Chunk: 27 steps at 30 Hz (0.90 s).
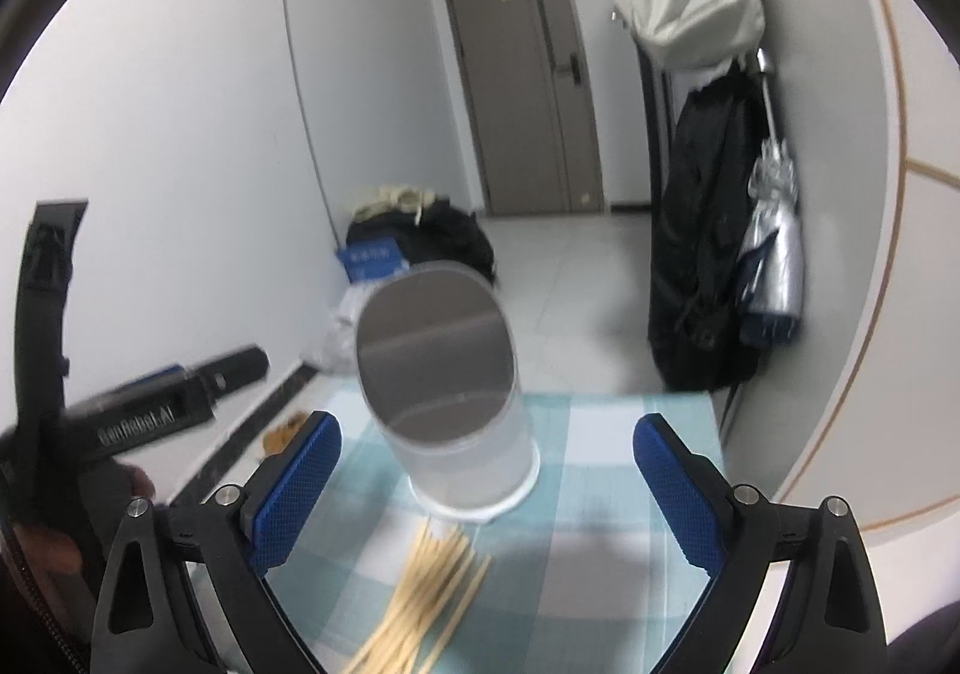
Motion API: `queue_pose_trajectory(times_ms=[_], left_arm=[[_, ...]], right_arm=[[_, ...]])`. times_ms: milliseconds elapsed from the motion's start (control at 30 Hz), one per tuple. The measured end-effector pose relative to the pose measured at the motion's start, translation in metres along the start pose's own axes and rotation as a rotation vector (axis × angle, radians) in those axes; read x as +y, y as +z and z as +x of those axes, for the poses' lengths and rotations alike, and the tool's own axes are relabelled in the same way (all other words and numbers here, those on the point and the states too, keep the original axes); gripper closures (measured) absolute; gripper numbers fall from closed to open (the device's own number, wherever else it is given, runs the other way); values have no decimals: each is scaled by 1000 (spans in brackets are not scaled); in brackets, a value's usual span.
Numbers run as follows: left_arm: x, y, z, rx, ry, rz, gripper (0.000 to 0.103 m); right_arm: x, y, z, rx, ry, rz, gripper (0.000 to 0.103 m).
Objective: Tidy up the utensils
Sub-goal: 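Lower the right tool onto the chopstick pile and grasp one chopstick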
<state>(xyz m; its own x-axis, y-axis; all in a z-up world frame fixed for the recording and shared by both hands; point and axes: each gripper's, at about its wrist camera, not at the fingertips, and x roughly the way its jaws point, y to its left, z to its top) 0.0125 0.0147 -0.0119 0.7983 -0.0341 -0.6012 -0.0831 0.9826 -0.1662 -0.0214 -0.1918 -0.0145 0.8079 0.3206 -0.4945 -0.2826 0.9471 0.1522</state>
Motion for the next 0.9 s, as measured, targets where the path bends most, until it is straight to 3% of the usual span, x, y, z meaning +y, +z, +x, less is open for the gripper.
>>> queue_pose_trajectory(times_ms=[267, 367, 467, 667, 733, 900], left_arm=[[17, -2, 17, 106, -7, -29, 1], [21, -1, 20, 117, 17, -24, 1], [29, 0, 24, 140, 34, -48, 1], [45, 0, 34, 182, 47, -91, 1], [48, -1, 35, 188, 57, -94, 1], [56, -3, 39, 209, 86, -103, 1]], right_arm=[[-2, -26, 47, 276, 1, 20, 31], [0, -46, 75, 444, 17, 20, 44], [-1, -62, 93, 537, -7, 16, 59], [-3, -73, 114, 610, -40, 3, 65], [-1, -74, 118, 615, -34, -1, 71], [7, -73, 129, 635, -79, -42, 72]])
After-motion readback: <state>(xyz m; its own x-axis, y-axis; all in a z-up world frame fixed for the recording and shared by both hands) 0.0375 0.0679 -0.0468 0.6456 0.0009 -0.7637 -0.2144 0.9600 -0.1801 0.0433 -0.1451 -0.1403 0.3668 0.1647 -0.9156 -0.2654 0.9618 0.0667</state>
